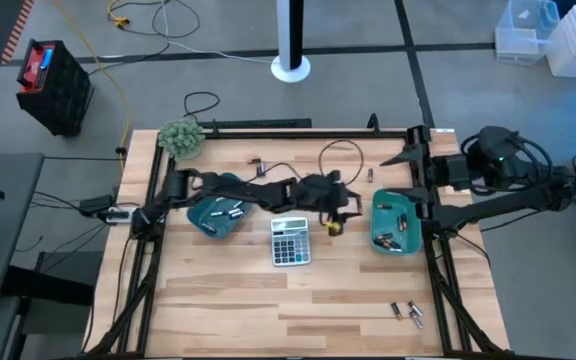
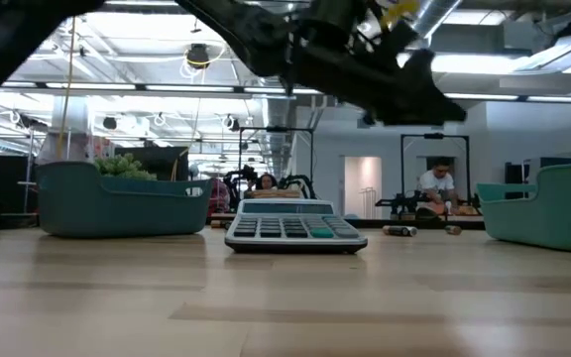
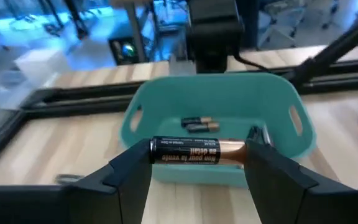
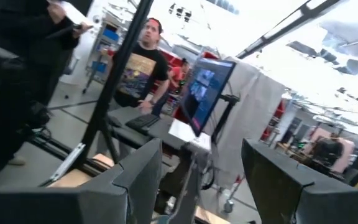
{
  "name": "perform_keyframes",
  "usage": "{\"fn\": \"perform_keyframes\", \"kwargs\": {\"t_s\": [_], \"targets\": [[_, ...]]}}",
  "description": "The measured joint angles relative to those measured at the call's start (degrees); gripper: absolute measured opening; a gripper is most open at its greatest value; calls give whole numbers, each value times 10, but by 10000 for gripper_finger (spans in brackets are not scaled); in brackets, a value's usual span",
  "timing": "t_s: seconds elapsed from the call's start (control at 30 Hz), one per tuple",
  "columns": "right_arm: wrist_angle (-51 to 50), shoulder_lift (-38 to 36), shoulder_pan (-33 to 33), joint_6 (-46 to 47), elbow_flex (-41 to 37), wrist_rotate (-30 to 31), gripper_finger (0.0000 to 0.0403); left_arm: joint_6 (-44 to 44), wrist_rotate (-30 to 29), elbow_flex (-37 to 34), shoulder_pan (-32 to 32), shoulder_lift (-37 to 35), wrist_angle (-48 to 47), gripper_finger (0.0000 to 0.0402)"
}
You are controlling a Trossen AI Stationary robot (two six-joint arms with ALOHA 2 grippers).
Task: Sort batteries
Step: Put the brown/black battery into the green bin
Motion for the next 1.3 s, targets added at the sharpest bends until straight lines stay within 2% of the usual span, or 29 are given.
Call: {"fn": "perform_keyframes", "kwargs": {"t_s": [0.17, 0.37, 0.53, 0.87, 1.07, 1.3], "targets": [[0, 0, -4, -7, 0, 7, 237, -17, 60, 143, 13, 107, -9, 218], [-3, 0, -6, -13, 0, 9, 237, -37, 102, 304, 15, 212, -59, 218], [-10, 0, -6, -22, 0, 9, 237, -60, 123, 387, 15, 275, -89, 219], [-12, 0, -6, -23, 0, 9, 237, -92, 115, 392, 19, 284, -103, 264], [-13, 0, -6, -18, 0, 9, 237, -106, 136, 392, 24, 284, -111, 298], [-23, 3, -6, -17, 0, 17, 237, -104, 130, 391, 23, 253, -127, 303]]}}
